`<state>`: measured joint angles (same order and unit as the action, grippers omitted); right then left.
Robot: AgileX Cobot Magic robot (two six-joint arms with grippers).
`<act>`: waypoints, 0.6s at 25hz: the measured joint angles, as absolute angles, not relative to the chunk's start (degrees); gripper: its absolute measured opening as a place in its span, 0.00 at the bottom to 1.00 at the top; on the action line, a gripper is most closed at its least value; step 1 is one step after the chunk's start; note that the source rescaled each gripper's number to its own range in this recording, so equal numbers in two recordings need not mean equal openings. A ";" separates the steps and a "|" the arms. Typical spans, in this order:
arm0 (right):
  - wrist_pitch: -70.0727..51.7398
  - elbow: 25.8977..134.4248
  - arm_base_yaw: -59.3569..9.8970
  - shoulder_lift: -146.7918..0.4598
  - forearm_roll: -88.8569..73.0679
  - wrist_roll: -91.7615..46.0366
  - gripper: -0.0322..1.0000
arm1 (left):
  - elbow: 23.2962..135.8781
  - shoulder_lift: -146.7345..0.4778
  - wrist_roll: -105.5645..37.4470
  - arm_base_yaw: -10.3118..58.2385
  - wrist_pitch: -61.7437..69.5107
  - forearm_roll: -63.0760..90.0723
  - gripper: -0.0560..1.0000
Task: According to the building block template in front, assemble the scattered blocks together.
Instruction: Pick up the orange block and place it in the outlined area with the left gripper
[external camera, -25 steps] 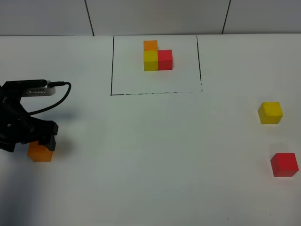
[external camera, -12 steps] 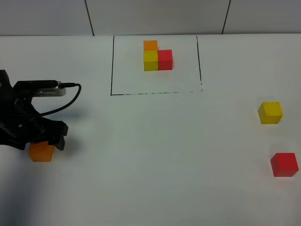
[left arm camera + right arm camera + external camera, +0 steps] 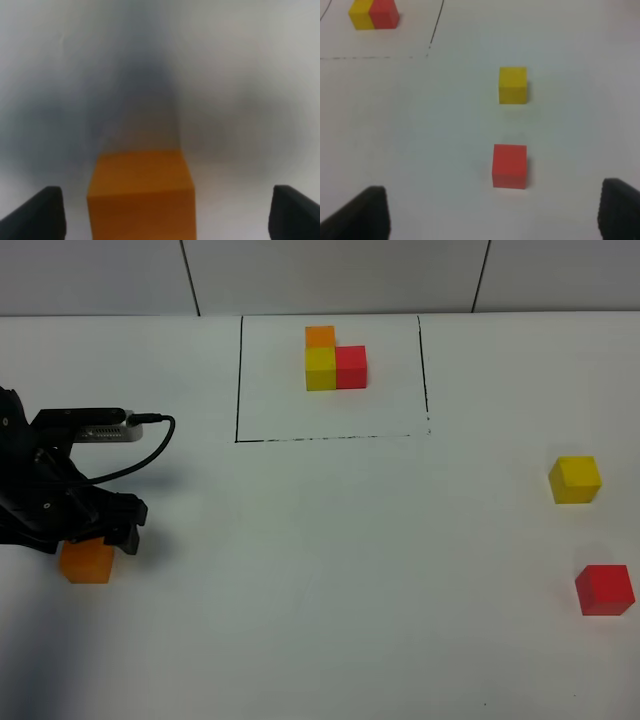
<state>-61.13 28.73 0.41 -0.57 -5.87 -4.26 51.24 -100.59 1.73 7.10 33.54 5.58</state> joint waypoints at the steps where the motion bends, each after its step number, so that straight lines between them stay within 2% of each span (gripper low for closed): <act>1: -61.13 28.73 0.41 -0.57 -5.87 -4.26 0.71 | 51.24 -100.59 1.86 7.10 33.79 5.20 0.86; 15: -61.13 28.73 0.41 -0.57 -5.87 -4.26 0.71 | 48.20 -100.59 4.64 7.10 30.57 3.26 0.77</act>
